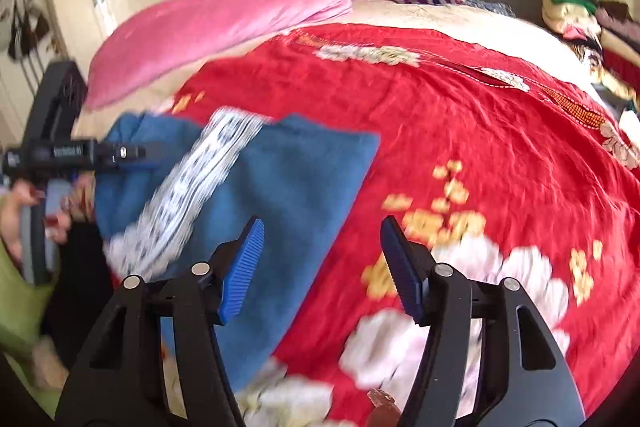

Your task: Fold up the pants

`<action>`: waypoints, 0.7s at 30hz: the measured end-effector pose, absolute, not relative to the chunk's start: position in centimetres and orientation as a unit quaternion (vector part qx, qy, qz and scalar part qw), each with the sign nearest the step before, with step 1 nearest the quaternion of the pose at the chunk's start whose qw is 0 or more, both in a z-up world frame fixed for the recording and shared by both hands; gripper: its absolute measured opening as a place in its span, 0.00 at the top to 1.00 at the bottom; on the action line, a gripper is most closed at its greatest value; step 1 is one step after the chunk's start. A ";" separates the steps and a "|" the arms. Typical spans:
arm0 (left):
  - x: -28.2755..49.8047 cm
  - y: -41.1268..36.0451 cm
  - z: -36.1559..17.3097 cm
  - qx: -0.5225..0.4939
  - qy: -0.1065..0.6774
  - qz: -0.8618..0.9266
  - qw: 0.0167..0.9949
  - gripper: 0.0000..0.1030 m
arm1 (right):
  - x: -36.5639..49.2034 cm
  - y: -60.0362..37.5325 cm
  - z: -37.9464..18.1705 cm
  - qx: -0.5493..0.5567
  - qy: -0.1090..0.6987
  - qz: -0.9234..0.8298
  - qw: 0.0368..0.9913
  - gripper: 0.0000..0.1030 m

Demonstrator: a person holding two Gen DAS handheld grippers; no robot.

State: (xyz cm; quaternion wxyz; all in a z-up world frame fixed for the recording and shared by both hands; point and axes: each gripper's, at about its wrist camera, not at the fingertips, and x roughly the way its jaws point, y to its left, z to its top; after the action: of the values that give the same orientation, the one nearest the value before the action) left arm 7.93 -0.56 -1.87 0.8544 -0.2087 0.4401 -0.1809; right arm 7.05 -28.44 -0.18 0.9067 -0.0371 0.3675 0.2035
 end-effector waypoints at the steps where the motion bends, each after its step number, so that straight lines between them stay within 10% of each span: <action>1: 7.2 -0.6 -1.8 -0.202 0.441 -0.185 0.855 0.44 | 6.2 -28.2 -0.3 -0.048 0.366 0.201 0.907 0.48; 18: -1.0 -7.2 -1.1 0.000 0.434 -0.210 0.876 0.52 | 2.1 -27.1 -1.5 -0.056 0.378 0.219 0.898 0.48; 21: -0.2 -7.9 -2.5 0.008 0.453 -0.209 0.867 0.85 | 2.2 -26.8 -1.6 -0.049 0.379 0.228 0.896 0.47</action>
State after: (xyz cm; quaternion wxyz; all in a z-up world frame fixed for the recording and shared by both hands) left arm -0.20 -7.87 -2.48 0.8668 0.0083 0.4527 -0.2091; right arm 2.19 -26.85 -1.57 0.8956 -0.0492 0.3786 0.2282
